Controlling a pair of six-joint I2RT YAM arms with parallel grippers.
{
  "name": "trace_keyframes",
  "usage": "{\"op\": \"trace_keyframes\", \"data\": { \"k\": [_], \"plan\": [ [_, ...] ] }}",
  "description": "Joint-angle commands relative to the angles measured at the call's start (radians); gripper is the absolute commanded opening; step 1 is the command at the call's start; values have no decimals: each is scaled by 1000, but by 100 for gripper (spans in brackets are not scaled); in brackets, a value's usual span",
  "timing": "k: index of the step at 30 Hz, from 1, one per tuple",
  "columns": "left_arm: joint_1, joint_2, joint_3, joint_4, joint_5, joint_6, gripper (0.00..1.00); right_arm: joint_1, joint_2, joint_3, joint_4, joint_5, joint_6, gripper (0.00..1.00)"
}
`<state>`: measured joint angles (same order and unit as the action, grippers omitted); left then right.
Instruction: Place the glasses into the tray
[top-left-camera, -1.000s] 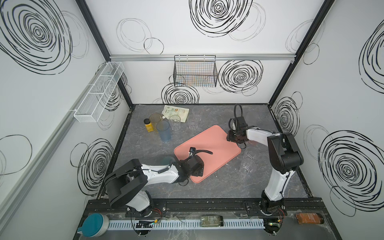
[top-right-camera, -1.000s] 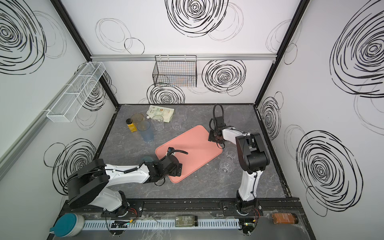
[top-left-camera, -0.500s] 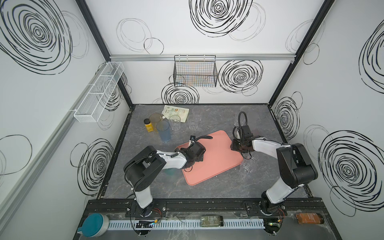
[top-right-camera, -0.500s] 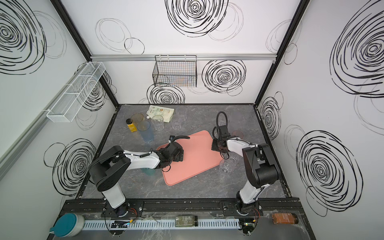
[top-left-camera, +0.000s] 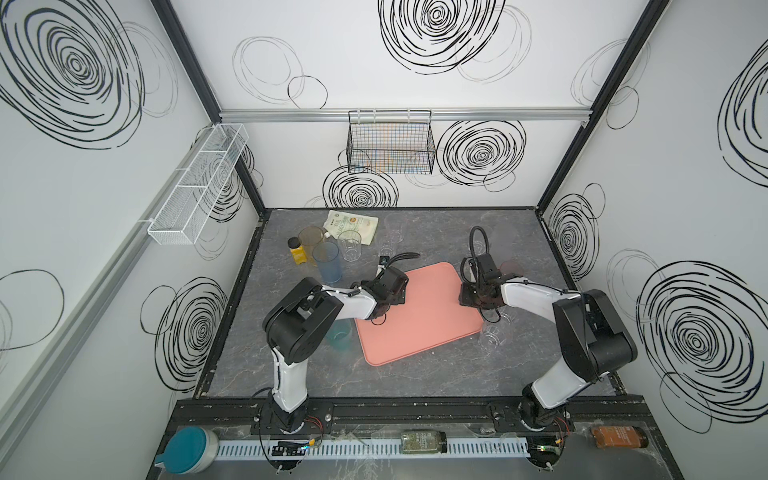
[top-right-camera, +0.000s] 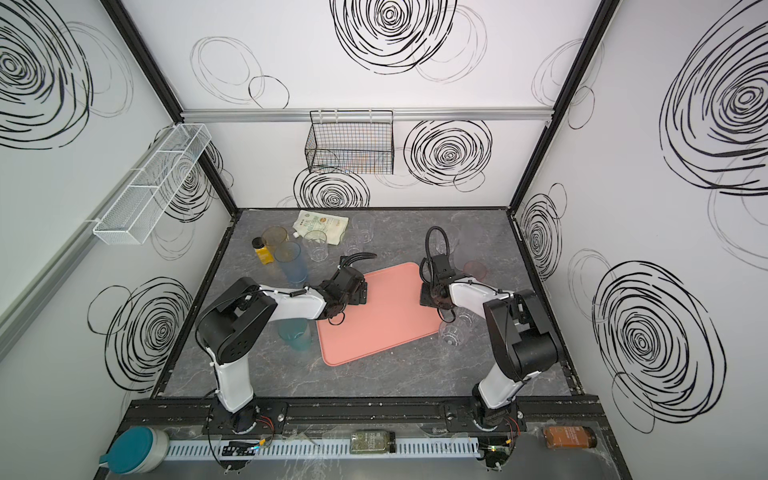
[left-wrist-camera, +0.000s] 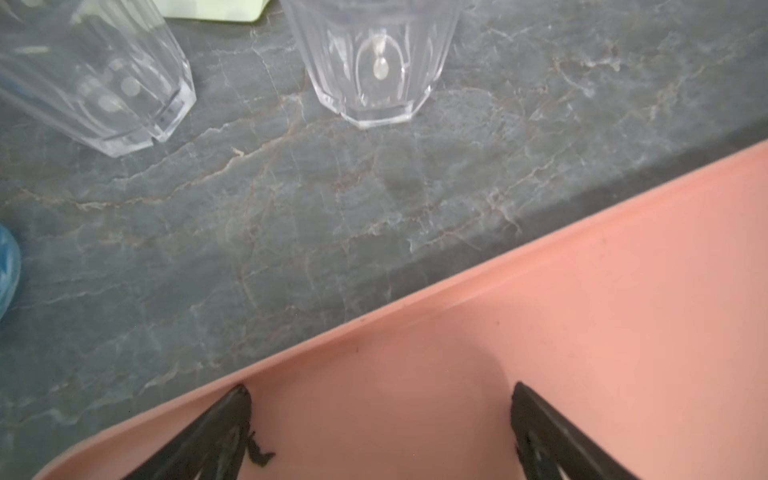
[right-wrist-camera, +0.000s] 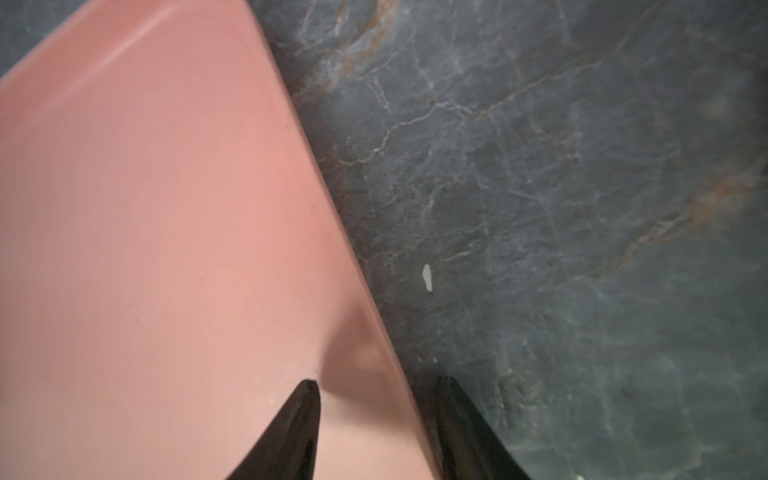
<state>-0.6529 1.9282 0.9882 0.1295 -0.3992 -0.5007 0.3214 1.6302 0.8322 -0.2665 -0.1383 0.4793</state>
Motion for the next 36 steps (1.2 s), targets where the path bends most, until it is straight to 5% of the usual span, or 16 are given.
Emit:
{"op": "trace_keyframes", "data": {
  "k": [1,3,5,17,29,36],
  "plan": [
    [28,63,36,-75,52,34,99,30,-9,-29,-47,-11,19,50],
    [31,93,84,-85,71,55,96,38,-6,-33,-49,-9,19,50],
    [37,119,122,-85,119,97,82,42,-5,-35,-54,-7,21,50],
    [17,18,154,-129,141,149,91,73,-83,-33,-138,27,-6,53],
    [-78,-448,15,-222,17,149,100,144,-220,118,-257,94,-10,60],
    [-42,-765,-121,-370,-94,130,96,302,-225,140,-231,84,73,60]
  ]
}}
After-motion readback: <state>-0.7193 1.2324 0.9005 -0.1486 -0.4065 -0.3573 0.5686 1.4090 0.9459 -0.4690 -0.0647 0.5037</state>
